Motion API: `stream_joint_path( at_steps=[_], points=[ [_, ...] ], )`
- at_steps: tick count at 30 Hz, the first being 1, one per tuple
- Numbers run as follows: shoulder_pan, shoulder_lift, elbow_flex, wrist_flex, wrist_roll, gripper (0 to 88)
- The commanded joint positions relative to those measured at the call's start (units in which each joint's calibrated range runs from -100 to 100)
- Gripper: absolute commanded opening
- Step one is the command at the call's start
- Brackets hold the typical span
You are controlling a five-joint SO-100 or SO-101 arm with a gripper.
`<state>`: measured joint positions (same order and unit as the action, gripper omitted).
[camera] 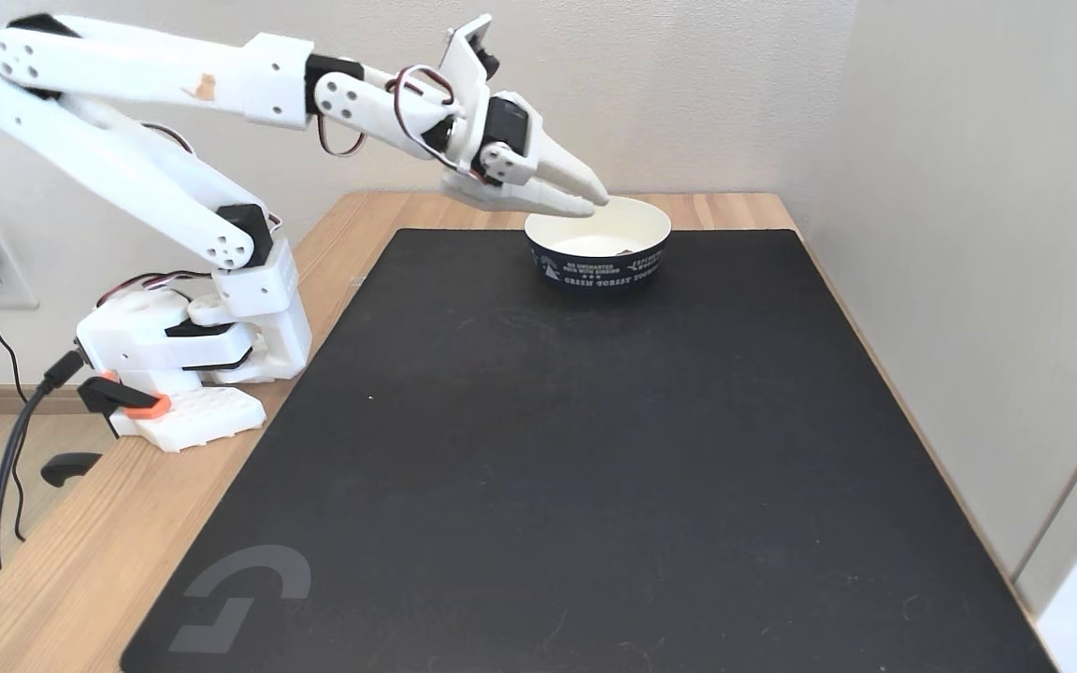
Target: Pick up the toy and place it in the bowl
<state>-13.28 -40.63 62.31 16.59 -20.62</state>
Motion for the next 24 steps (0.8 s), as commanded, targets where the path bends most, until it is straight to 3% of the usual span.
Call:
stream_joint_path(
  at_steps=[1,3,7,10,12,14,20,24],
  points=[
    [10.97,-18.35,15.43,-0.5,8.72,3.4],
    [15.99,-27.69,22.82,0.18,11.28,3.5],
    [20.01,-40.44,30.21,8.9,11.64,3.5],
    [20.09,-46.53,33.91,15.25,12.16,3.5],
    [19.59,-52.28,36.52,20.07,16.55,3.9],
    [19.51,-56.03,37.33,24.65,17.75,3.9],
    [19.34,-58.78,37.24,36.16,17.8,3.5],
    [18.42,-58.78,36.97,37.6,21.61,3.4]
  ],
)
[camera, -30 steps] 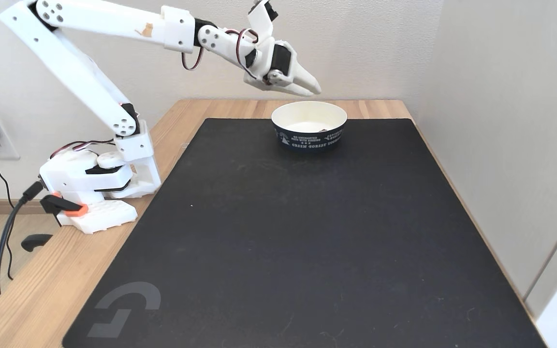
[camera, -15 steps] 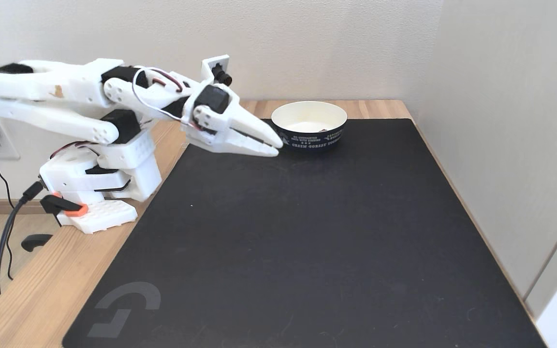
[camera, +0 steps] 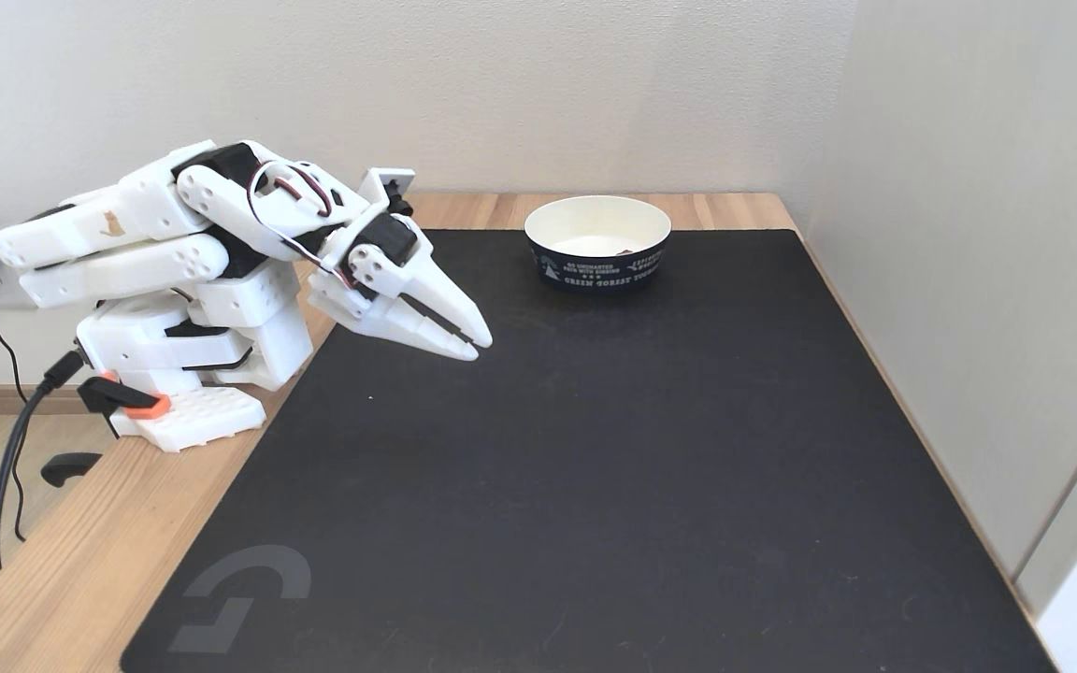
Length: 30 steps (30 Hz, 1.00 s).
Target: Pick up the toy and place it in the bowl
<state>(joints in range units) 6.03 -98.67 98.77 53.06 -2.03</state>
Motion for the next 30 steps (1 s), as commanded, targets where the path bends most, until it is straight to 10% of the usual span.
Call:
stream_joint_path(
  at_steps=[1,30],
  points=[
    [-1.48,-0.75,0.51,1.13,3.49,3.4],
    [-1.73,-0.67,0.33,1.22,3.39,3.4]
  ],
)
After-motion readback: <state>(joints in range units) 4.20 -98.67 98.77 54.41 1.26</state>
